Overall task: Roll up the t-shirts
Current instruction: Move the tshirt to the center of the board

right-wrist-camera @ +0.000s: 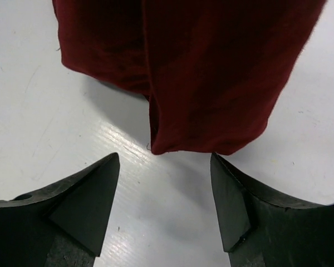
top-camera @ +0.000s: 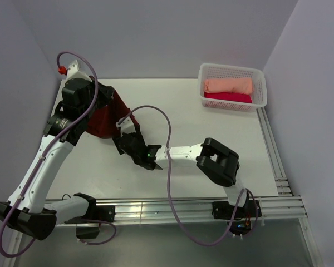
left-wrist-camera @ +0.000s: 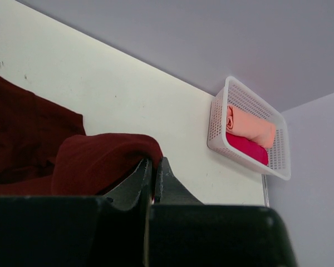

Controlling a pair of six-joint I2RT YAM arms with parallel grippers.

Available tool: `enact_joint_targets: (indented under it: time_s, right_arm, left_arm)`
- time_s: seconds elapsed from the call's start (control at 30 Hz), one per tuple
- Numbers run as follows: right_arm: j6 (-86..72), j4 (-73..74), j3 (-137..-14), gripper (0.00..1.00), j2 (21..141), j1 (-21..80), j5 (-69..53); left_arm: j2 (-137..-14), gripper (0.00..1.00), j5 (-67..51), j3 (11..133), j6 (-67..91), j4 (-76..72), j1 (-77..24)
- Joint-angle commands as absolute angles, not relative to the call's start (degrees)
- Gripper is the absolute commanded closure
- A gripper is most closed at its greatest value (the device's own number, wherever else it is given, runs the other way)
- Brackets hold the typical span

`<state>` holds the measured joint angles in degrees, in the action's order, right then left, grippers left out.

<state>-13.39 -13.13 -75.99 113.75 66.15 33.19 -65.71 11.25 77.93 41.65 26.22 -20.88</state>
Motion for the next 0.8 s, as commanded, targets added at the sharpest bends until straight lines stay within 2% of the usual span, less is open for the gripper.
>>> enact_joint_targets:
  time_s: [0.0,0.27,0.37,0.43,0.5,0.53,0.7,0.77]
  right_arm:
    - [-12.8,-13.0,-80.0,0.27,115.4,66.4,38.2]
    - [-16.4,-5.5,-90.3,0.25,123.3,66.7,45.6]
    - [-17.8,-2.7,-94.0,0.3,125.9,66.7,47.4]
    - [-18.4,-1.8,-95.0,0.66,126.5,66.7,49.7]
    - [-19.0,-2.0,-94.4,0.96,125.5,66.6,51.1]
    - [-19.0,-2.5,-92.1,1.0,124.6,66.4,50.9]
    - [-17.5,-15.1,-74.2,1.0,111.6,65.9,47.6]
    - [-16.8,-15.3,-71.6,1.0,108.6,65.8,46.9]
  left_arm:
    - [-65.0,1.0,11.3,78.3,41.8,23.8,-21.3]
    - [-64.2,1.0,11.0,76.9,41.9,23.3,-21.4]
    - [-64.0,1.0,11.4,76.8,41.7,23.5,-21.4]
    - [-63.9,1.0,11.6,76.8,41.6,23.6,-21.4]
    - [-63.9,1.0,12.3,77.0,41.4,24.1,-21.4]
    - [-63.8,1.0,12.7,77.3,41.0,24.3,-21.4]
    - [-64.0,1.0,16.3,78.0,39.2,26.1,-21.4]
    - [-64.1,1.0,17.6,78.7,38.7,26.8,-21.4]
